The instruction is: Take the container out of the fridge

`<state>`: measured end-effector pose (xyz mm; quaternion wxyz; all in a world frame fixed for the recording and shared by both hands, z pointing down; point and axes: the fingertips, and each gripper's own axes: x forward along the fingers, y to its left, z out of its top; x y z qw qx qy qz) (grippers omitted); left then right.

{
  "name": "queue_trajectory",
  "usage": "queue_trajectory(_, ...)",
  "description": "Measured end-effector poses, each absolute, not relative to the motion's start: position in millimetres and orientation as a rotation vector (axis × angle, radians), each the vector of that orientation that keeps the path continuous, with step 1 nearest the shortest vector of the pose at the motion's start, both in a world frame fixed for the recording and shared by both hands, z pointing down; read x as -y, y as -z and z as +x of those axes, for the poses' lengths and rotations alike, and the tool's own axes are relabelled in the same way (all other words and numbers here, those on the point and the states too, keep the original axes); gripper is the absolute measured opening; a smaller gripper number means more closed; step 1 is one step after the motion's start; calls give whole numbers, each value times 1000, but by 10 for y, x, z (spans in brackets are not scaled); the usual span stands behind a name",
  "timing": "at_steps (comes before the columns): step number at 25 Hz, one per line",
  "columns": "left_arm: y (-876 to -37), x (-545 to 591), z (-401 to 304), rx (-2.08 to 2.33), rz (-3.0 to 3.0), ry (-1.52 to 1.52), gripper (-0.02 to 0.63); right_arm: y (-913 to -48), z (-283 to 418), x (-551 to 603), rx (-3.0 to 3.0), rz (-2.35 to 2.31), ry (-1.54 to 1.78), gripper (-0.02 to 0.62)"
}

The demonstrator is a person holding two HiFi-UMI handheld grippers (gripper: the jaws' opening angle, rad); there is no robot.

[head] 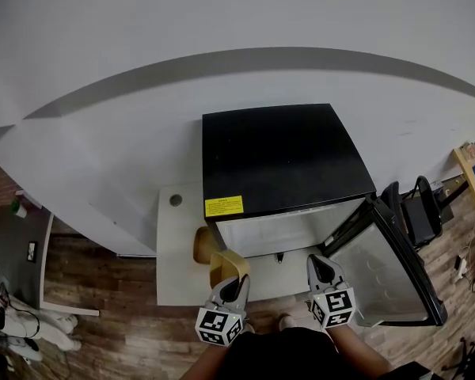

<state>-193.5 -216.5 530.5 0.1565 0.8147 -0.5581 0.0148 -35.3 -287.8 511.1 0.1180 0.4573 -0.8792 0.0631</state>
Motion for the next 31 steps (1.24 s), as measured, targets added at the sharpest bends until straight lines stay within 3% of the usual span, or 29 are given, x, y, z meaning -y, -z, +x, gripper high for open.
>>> queue_trajectory(15, -5282, 2101, -2211, 1595, 2361, -15, 20, -5239, -532, 2738, 2566, 1383, -196, -5)
queue_trajectory(31, -5415, 2051, -1999, 1565, 2384, -85, 20, -5186, -320, 2728, 2560, 1407, -169, -5)
